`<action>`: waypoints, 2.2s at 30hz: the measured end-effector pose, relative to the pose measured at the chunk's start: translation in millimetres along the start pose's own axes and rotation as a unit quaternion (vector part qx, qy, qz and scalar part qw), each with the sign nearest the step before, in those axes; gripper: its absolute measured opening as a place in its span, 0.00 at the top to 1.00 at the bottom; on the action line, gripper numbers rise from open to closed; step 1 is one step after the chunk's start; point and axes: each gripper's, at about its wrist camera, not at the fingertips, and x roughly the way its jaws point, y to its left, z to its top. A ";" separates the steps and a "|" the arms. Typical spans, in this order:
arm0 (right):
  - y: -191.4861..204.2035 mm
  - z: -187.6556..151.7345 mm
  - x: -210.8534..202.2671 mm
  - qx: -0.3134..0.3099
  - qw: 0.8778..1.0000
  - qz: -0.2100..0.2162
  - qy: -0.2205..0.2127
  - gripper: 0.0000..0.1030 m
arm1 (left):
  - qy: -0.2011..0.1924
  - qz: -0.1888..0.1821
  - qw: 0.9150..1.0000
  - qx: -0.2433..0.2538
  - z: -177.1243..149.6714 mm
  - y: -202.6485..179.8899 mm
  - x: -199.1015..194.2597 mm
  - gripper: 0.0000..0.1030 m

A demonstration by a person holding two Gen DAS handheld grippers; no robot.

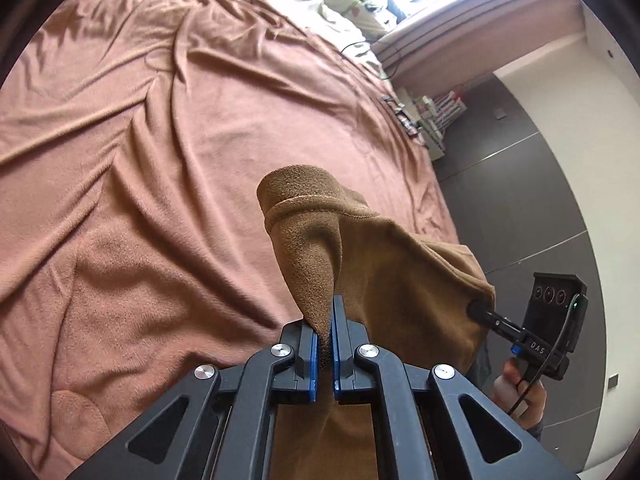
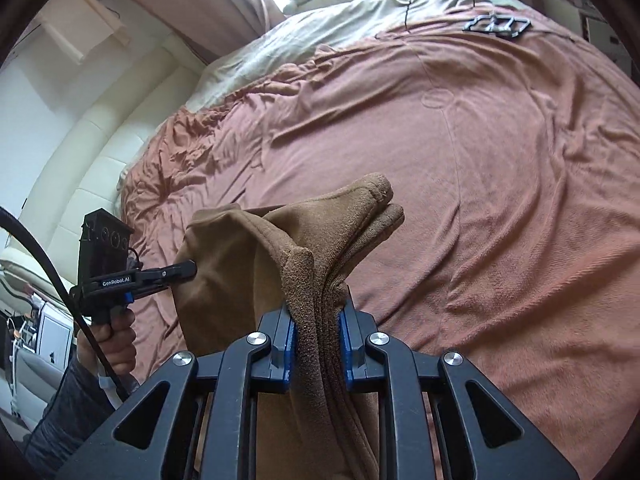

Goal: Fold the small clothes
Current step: 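Grasp the folded shirt's edge with the left gripper while the right gripper grasps it, then lift the folded shirt with both grippers and carry it toward the clothes stack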

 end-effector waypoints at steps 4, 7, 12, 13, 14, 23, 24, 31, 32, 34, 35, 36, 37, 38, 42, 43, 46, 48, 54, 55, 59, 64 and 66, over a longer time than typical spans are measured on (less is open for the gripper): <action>10.6 -9.1 -24.6 -0.015 1.000 0.001 -0.023 0.87 | -0.023 -0.014 1.000 0.014 -3.3 -15.9 -24.1 0.96; 21.3 -19.1 -43.8 -0.023 0.999 -0.001 -0.039 0.87 | -0.041 -0.023 0.999 0.024 -8.0 -26.6 -42.1 0.96; 42.7 -37.0 -76.2 -0.038 0.997 -0.003 -0.066 0.87 | -0.067 -0.039 0.996 0.037 -13.9 -46.7 -71.4 0.96; 47.3 -40.7 -83.3 -0.041 0.997 -0.004 -0.071 0.87 | -0.071 -0.042 0.996 0.041 -16.7 -51.2 -79.6 0.96; 52.4 -45.6 -92.1 -0.045 0.996 -0.004 -0.077 0.87 | -0.075 -0.044 0.995 0.045 -18.7 -55.5 -86.1 0.96; 102.7 -83.5 -158.7 -0.083 0.989 -0.002 -0.122 0.87 | -0.121 -0.063 0.988 0.071 -38.5 -87.8 -148.6 0.96; 104.3 -87.0 -164.1 -0.084 0.989 -0.002 -0.125 0.87 | -0.125 -0.064 0.987 0.073 -40.8 -90.0 -154.6 0.96; 139.9 -108.3 -199.2 -0.112 0.983 -0.002 -0.147 0.87 | -0.164 -0.070 0.979 0.099 -57.3 -111.5 -215.6 0.96; 147.3 -112.0 -204.5 -0.116 0.982 -0.002 -0.149 0.87 | -0.171 -0.070 0.978 0.100 -59.2 -112.5 -224.6 0.96; 156.8 -111.9 -207.2 -0.124 0.981 -0.001 -0.152 0.87 | -0.181 -0.072 0.975 0.102 -63.9 -112.8 -240.8 0.96; 164.8 -115.3 -211.3 -0.129 0.980 0.001 -0.153 0.87 | -0.188 -0.072 0.974 0.102 -66.6 -112.4 -249.8 0.96; 171.6 -117.6 -213.7 -0.134 0.979 0.002 -0.155 0.87 | -0.193 -0.072 0.973 0.102 -69.4 -111.9 -258.0 0.96; 175.7 -118.3 -214.5 -0.137 0.978 0.003 -0.156 0.87 | -0.199 -0.072 0.972 0.104 -73.5 -111.8 -268.3 0.96; 184.1 -122.9 -217.6 -0.143 0.977 0.005 -0.158 0.87 | -0.203 -0.070 0.971 0.107 -76.7 -112.4 -276.1 0.96; 205.6 -131.8 -220.8 -0.159 0.974 0.012 -0.161 0.87 | -0.226 -0.063 0.965 0.118 -91.5 -114.5 -312.7 0.96; 212.4 -135.9 -222.9 -0.162 0.973 0.015 -0.163 0.87 | -0.231 -0.062 0.964 0.117 -94.9 -114.2 -322.1 0.96; 224.1 -138.9 -222.9 -0.170 0.971 0.021 -0.164 0.87 | -0.246 -0.055 0.960 0.119 -105.9 -112.0 -348.3 0.96; 234.3 -142.0 -224.3 -0.178 0.970 0.025 -0.166 0.87 | -0.257 -0.051 0.958 0.120 -114.2 -110.4 -363.5 0.96; 261.5 -150.8 -220.1 -0.208 0.963 0.042 -0.168 0.87 | -0.292 -0.043 0.948 0.122 -140.7 -103.8 -410.4 0.96; 267.8 -153.9 -219.4 -0.215 0.961 0.046 -0.167 0.87 | -0.298 -0.040 0.946 0.119 -144.9 -100.7 -419.0 0.96; 282.8 -161.4 -213.9 -0.234 0.957 0.057 -0.162 0.87 | -0.321 -0.026 0.939 0.118 -159.9 -90.3 -443.6 0.96; 297.0 -165.1 -202.7 -0.253 0.952 0.078 -0.156 0.87 | -0.333 -0.015 0.938 0.097 -180.2 -67.8 -470.4 0.96; 300.9 -162.2 -196.9 -0.262 0.949 0.083 -0.152 0.87 | -0.339 -0.011 0.936 0.097 -185.4 -61.3 -481.8 0.96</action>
